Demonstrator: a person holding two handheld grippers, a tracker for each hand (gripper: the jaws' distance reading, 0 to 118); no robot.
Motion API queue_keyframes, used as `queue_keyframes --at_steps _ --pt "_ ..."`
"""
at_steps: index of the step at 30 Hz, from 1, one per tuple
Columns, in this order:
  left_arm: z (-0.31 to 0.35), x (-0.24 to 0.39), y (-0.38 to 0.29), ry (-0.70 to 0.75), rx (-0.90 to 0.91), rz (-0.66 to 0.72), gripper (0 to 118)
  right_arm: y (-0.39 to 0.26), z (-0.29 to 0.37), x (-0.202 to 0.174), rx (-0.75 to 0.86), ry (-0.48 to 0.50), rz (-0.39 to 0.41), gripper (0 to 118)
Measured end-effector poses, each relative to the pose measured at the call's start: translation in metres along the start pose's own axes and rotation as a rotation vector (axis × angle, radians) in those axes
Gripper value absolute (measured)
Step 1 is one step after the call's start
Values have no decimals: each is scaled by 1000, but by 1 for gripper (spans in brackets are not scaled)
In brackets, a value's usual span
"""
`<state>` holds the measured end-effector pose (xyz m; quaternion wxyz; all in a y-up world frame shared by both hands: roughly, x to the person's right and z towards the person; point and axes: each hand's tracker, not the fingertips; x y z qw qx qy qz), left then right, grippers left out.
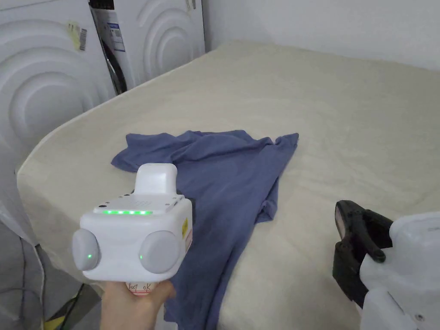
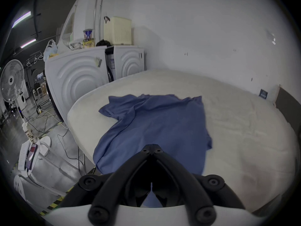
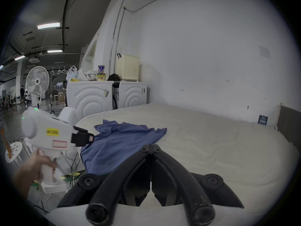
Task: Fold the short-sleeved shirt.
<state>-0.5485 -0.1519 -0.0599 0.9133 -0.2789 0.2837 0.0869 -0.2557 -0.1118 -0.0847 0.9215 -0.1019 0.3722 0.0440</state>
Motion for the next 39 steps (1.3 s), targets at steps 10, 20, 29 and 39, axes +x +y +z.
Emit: queue_keyframes --at_steps 10,20,29,39 --pt "-89 -6 30 0 -109 -41 80 -8 -51 14 -89 16 -26 0" --pt "-147 0 58 -76 -275 -44 109 -18 -66 19 -154 44 -45 0" --pt "-162 2 50 -78 -347 8 90 -22 -66 26 -187 45 -66 0" --pt "-147 3 60 -102 -375 5 3 -22 -58 28 -207 46 -81 0"
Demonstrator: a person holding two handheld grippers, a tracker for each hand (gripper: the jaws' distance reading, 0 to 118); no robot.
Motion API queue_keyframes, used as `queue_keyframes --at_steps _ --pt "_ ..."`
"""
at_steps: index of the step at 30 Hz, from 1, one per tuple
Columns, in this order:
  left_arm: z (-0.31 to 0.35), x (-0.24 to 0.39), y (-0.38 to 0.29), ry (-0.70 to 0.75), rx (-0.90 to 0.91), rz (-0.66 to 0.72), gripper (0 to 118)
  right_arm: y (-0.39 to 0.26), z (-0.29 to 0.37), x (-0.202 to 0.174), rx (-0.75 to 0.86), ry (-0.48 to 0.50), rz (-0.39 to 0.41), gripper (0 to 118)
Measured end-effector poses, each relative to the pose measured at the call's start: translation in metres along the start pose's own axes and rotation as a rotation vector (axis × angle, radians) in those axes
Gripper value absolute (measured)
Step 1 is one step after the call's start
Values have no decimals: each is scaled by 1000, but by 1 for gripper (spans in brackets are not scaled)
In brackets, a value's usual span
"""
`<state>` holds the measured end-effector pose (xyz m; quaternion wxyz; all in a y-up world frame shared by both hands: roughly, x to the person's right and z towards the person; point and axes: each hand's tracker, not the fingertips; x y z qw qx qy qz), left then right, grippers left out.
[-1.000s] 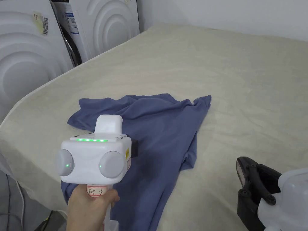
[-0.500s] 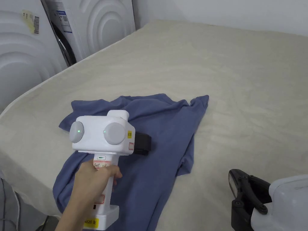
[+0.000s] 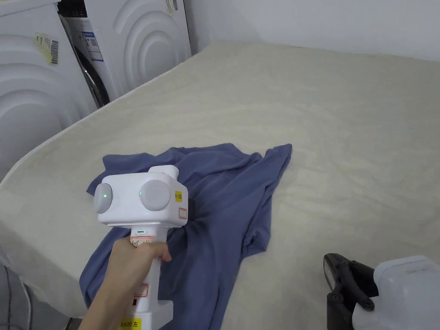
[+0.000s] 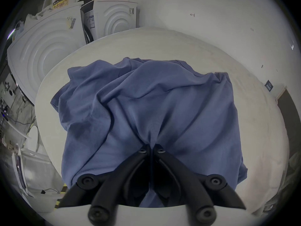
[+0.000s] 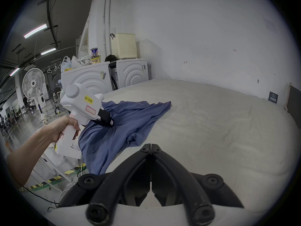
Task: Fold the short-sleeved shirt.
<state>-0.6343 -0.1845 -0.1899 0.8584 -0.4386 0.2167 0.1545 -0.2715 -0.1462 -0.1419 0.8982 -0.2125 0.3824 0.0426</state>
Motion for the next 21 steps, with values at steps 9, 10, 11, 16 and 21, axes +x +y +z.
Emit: queue_keyframes --at_steps 9,10,11,16,21 --pt "45 2 11 -48 69 40 2 7 20 10 21 -25 -22 0" --pt "51 1 13 -66 75 71 2 8 23 12 27 -30 -25 0" --pt "56 1 16 -79 66 60 2 9 26 14 32 -35 -28 0" --pt "99 22 31 -44 134 -22 2 18 52 26 79 -65 -40 0" --pt "166 57 54 -72 259 -104 2 22 81 43 122 -117 -63 0"
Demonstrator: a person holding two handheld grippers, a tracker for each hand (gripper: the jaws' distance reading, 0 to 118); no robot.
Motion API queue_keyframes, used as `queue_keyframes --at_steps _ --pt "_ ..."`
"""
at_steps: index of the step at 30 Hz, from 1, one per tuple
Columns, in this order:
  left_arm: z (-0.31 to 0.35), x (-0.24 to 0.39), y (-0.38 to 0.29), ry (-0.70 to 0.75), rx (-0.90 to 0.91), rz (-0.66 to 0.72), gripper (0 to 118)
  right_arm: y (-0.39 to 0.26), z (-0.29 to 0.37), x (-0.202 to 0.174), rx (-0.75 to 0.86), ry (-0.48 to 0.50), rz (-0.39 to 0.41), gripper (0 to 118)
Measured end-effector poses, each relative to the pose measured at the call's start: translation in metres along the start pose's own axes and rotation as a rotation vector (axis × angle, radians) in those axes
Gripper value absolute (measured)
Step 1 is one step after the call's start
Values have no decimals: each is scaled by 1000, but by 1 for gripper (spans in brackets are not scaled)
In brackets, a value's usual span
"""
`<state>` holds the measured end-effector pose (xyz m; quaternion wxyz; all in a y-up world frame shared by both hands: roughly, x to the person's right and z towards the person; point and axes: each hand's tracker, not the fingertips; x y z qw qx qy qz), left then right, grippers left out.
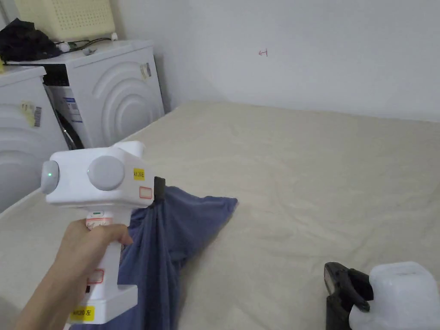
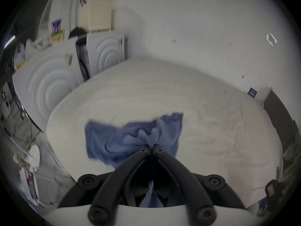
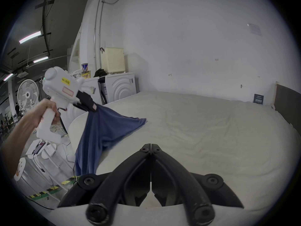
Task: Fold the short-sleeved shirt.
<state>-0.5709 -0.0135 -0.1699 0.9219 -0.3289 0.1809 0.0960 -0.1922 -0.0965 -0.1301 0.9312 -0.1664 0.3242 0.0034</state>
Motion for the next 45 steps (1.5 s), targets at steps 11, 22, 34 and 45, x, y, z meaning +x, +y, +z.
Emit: queue_keyframes --at_steps 11,22,34,45 --pt "112 156 66 -292 216 -260 2 12 77 70 111 -205 -111 0" --pt "106 321 3 -760 81 -369 2 11 154 141 182 -446 -210 0" --pt "-46 391 -222 -738 -456 -326 2 -28 164 178 53 -532 -298 0" --pt "-8 369 -176 -743 -317 -356 118 -28 160 175 37 -523 -307 0"
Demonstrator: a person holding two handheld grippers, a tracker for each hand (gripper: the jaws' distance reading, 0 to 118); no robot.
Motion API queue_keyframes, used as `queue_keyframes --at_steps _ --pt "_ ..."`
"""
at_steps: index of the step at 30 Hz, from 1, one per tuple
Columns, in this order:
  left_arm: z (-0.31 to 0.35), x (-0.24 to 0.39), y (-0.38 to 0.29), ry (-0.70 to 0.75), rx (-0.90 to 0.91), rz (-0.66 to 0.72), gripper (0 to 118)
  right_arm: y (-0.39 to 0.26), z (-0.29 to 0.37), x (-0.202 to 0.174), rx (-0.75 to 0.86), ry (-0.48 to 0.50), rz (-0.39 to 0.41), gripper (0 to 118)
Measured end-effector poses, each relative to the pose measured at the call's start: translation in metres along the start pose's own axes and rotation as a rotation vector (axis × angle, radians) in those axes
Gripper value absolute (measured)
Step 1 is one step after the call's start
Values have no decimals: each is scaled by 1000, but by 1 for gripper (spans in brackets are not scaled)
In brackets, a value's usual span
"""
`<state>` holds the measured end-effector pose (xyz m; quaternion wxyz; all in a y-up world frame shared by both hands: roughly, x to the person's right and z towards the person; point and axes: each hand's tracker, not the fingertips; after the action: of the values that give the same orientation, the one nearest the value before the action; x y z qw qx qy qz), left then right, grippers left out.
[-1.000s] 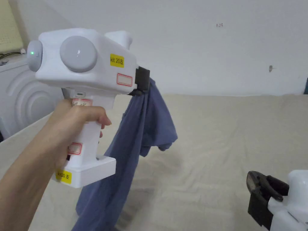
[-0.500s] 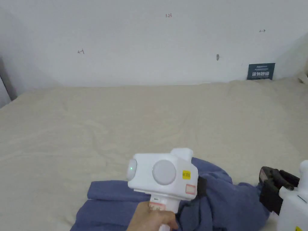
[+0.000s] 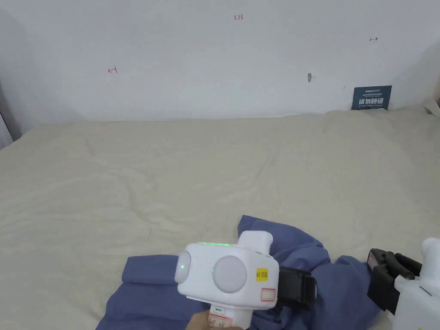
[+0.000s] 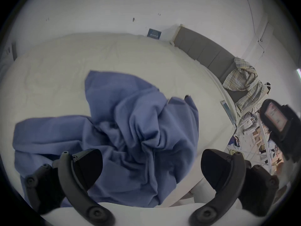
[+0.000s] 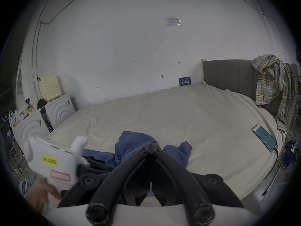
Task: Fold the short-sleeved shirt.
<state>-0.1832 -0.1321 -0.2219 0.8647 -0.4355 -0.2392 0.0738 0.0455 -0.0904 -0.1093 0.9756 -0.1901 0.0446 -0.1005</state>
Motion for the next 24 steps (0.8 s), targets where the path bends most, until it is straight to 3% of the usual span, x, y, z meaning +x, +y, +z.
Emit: queue_keyframes --at_steps 5,6,7,8,9,10,13,19,24 --pt "59 -32 -2 21 107 35 116 -1 -3 -11 -13 30 18 0" --pt "70 -40 -3 54 122 52 107 -2 -4 -13 -15 37 24 0" --pt "83 -50 -5 96 136 64 88 -2 -5 -16 -18 40 30 0" --pt "94 -61 -8 154 141 71 55 -2 -6 -18 -21 43 35 0" --pt "102 -71 -10 214 150 68 32 -3 -7 -20 -23 49 39 0" --pt "111 -82 -14 284 154 52 20 -3 -8 -22 -28 59 42 0" --pt "131 -120 -24 386 126 105 3 -5 -12 -30 -42 76 58 0" --pt "142 -184 -38 458 75 222 0 -11 -25 -46 -74 112 81 0" --pt "120 -215 -20 411 42 257 1 -16 -39 -57 -108 126 110 0"
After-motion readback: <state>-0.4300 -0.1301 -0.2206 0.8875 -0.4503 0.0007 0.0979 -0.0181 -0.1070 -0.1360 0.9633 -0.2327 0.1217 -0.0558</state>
